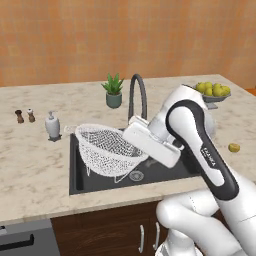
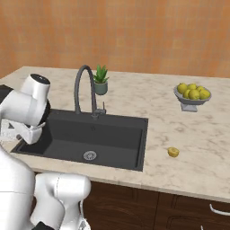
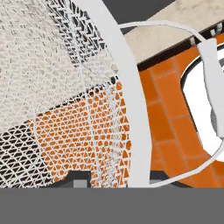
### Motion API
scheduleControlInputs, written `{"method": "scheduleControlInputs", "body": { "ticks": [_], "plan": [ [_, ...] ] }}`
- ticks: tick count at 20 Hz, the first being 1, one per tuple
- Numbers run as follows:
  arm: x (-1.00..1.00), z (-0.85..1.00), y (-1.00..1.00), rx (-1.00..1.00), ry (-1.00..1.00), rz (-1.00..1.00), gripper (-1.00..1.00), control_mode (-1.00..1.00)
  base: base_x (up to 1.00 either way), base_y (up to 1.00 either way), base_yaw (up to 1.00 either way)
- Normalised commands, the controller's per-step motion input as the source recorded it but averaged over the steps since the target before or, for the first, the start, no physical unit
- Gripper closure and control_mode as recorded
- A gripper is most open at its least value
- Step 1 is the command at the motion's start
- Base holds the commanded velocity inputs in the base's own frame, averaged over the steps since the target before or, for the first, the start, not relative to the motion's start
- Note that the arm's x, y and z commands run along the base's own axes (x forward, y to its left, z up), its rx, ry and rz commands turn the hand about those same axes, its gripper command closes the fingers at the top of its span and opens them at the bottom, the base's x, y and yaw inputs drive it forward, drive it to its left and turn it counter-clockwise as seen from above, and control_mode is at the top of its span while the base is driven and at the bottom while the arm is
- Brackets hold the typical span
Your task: Put the colander in the sink, put the kiwi in the colander, and turn on the sink faucet and pour water over the colander.
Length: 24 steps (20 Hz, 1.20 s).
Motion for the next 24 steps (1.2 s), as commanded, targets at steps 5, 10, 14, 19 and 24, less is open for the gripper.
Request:
{"method": "scheduleControlInputs", "body": {
  "ticks": [5, 10, 14, 19, 24],
  "plan": [
    [-0.14, 0.11, -0.78, 0.0, 0.0, 0.13, 1.0, -1.0, 0.0, 0.0, 0.0],
    [-0.12, 0.06, -0.81, 0.0, 0.0, 0.18, 1.0, -1.0, 0.0, 0.0, 0.0],
    [-0.01, 0.0, -0.85, 0.0, 0.0, 0.24, 1.0, -1.0, 0.0, 0.0, 0.0],
    [0.01, 0.0, -0.9, 0.0, 0.0, 0.27, 1.0, -1.0, 0.0, 0.0, 0.0],
    [0.0, 0.0, -0.9, 0.0, -0.11, 0.25, 1.0, -1.0, 0.0, 0.0, 0.0]
  ]
}}
